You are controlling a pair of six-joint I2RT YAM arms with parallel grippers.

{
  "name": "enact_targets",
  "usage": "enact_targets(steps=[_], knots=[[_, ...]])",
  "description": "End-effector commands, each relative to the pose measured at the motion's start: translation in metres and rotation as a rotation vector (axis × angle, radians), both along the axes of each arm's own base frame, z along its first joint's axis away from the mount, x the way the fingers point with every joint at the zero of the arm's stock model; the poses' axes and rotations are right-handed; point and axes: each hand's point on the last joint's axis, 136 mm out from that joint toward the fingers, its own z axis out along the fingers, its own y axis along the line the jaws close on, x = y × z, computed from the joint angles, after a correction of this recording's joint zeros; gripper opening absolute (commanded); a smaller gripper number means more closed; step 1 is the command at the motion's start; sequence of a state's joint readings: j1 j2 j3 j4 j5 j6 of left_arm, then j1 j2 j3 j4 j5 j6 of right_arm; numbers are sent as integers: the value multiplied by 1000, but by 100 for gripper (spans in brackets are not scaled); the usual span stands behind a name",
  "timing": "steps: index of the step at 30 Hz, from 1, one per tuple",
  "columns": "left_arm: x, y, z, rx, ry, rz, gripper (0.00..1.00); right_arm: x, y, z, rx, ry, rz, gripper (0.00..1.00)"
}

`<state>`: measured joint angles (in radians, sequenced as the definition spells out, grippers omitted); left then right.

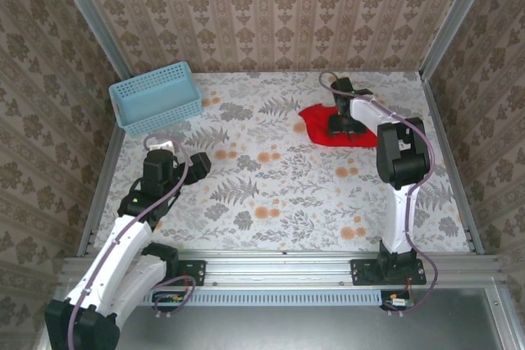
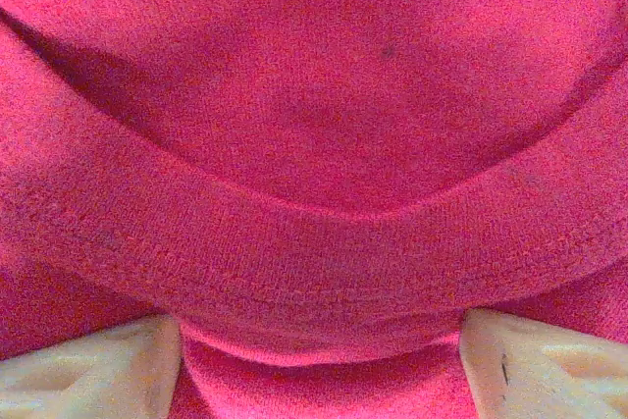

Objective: Fold the inside-out t-shirt
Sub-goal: Move the T-shirt to the top-right of the table.

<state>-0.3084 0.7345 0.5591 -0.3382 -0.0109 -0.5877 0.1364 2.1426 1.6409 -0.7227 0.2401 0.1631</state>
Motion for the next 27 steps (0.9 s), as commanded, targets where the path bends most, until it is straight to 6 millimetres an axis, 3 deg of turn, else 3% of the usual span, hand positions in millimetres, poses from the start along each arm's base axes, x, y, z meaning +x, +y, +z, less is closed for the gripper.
enact_targets(steps=[1,9,13,17,20,23,27], knots=[[-3,7,1,23,-9,9,93,-3,-42,-8,-119,91,51,77],[0,11,-1,35,5,13,94,30,-118,-7,-158,67,-30,81],[4,12,-6,53,34,14,94,48,-140,7,-153,12,-68,84],[9,14,-8,74,49,22,94,55,-136,25,-125,-39,-69,87],[13,22,-6,106,42,65,100,48,-125,45,-87,-86,-72,91],[19,44,-4,206,66,162,100,28,-108,82,-60,-157,-87,95],[29,81,5,377,88,332,100,-7,-73,110,14,-272,-99,99]])
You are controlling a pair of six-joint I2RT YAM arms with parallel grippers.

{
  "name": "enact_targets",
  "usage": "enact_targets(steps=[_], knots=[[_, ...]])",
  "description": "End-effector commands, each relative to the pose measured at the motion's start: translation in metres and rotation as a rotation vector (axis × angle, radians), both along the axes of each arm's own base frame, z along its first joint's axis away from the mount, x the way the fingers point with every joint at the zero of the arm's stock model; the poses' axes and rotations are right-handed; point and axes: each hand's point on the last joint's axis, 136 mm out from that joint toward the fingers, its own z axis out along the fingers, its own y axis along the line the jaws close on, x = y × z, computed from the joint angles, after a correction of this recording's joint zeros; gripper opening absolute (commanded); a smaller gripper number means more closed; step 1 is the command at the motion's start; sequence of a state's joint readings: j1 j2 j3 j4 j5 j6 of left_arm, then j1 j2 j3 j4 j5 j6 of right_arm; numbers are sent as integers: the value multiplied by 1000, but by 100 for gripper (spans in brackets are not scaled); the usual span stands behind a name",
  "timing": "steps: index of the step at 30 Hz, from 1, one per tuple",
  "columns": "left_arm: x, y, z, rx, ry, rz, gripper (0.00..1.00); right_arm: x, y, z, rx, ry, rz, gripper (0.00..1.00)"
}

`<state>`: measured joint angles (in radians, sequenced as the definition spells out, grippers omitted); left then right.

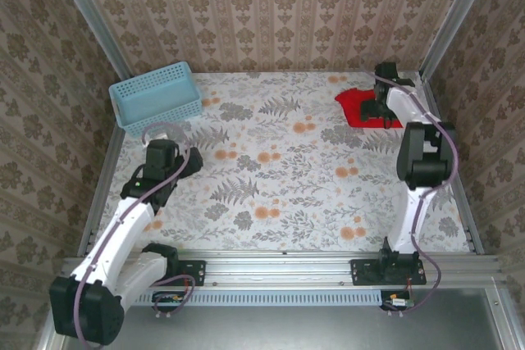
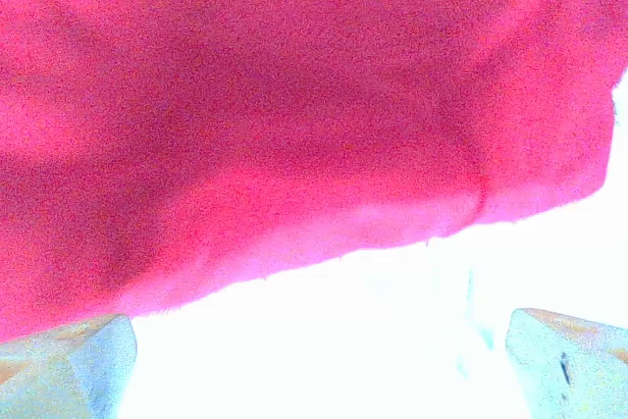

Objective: Fold the inside-out t-shirt
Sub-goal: Move the T-shirt to the top-right of the table, then reset both arms

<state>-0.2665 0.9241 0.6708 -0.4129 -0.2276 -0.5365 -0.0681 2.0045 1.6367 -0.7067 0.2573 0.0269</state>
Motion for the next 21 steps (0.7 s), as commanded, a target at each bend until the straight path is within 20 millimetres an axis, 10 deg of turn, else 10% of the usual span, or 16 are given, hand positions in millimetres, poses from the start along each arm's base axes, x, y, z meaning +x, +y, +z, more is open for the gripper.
enact_targets(steps=[1,11,21], knots=[[9,45,21,213,-16,178,100,-21,32,51,51,-188,-19,100],[42,95,1,474,-90,258,100,-88,37,39,45,-597,-75,100],[76,60,-34,351,-353,-72,100,-94,51,22,54,-786,57,100]])
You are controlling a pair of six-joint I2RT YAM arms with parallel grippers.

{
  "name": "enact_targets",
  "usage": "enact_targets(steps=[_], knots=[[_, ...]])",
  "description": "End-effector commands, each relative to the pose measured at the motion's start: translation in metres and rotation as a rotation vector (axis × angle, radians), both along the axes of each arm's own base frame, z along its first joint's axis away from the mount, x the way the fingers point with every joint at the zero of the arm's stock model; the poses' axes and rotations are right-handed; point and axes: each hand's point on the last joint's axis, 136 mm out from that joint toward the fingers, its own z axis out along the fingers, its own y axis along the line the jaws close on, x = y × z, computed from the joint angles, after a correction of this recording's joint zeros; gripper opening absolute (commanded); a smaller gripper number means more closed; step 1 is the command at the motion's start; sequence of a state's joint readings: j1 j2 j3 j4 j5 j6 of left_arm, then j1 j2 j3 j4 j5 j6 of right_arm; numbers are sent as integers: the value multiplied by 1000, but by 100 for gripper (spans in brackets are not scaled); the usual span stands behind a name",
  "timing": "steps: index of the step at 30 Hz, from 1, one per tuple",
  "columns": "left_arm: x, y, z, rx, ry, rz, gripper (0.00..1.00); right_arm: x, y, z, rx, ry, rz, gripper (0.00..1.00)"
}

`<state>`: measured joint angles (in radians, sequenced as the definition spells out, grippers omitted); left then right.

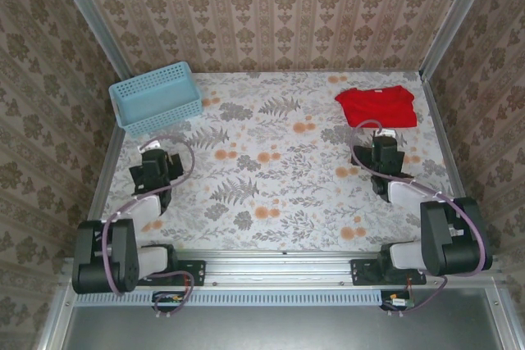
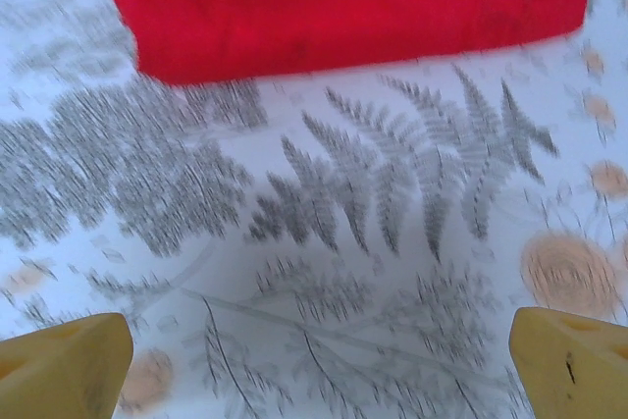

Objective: Fold the inside-out t-shirt
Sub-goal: Reset both arms

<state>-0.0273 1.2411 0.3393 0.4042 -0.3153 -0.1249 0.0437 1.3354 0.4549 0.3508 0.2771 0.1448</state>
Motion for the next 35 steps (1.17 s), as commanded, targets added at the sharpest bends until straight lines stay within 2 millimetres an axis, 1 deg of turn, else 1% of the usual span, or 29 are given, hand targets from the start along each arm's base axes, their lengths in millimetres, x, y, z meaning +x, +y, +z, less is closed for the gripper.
enact_targets(steps=[1,3,5,7,8,10,11,13,14,16,18,21,35], knots=[[35,-27,47,25,-233,-202,100,20,8,42,-1,-224,53,100],[41,-32,48,32,-273,-242,100,17,15,48,-53,-249,93,100],[45,-34,40,25,-289,-255,100,16,14,52,-87,-268,92,100],[48,-41,25,26,-300,-297,100,21,8,52,-74,-302,78,100],[52,-44,27,48,-324,-311,100,24,11,50,-52,-289,95,100],[53,-48,21,31,-258,-333,100,30,15,37,-16,-276,130,100],[56,-50,22,37,-263,-343,100,32,18,31,-6,-281,149,100],[57,-49,20,33,-247,-339,100,41,23,18,11,-253,190,100],[58,-48,20,37,-245,-330,100,44,24,16,4,-259,193,100],[61,-43,19,50,-224,-290,100,41,23,15,7,-239,191,100],[65,-38,18,50,-202,-252,100,41,23,16,3,-243,187,100],[62,-29,19,68,-210,-196,100,41,24,17,-3,-246,186,100],[62,-29,19,77,-212,-188,100,41,24,16,-3,-243,188,100]])
